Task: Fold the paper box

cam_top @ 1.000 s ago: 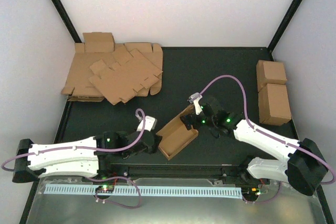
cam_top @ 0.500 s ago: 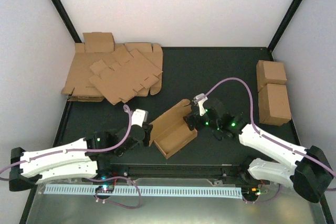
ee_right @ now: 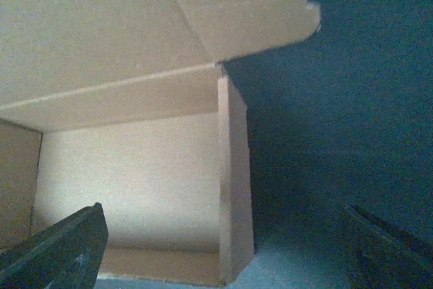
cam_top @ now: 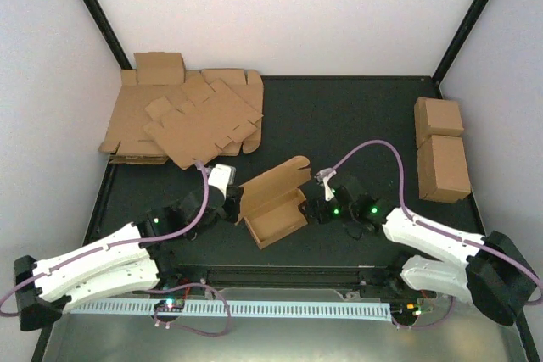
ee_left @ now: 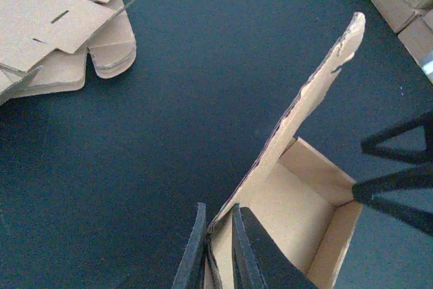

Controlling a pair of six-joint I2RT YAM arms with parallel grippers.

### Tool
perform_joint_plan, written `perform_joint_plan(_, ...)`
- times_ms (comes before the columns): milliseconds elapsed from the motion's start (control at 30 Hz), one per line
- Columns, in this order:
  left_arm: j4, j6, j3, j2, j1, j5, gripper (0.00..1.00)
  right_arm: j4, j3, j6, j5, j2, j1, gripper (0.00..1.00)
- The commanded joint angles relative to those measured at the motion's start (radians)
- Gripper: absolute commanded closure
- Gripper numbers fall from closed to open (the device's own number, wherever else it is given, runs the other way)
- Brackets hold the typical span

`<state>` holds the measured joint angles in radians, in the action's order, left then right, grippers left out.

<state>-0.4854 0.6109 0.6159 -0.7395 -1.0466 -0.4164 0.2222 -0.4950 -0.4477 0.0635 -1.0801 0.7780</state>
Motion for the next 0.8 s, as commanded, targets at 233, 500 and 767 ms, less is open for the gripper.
perform_joint_plan(233,0.142,-0.12,0.02,-0.04,0.142,0.141,0.87,-0.143,0.07,-0.121,0.117,-0.032,0.04,0.04)
perform_joint_plan(500,0.195,-0.15,0.036,-0.099,0.21,0.223,0.87,-0.182,0.114,-0.196,0.11,0.005,0.118,0.05)
perform_joint_plan(767,0.24,-0.186,0.053,-0.145,0.277,0.282,0.87,-0.173,0.122,-0.201,0.084,0.048,0.136,0.02)
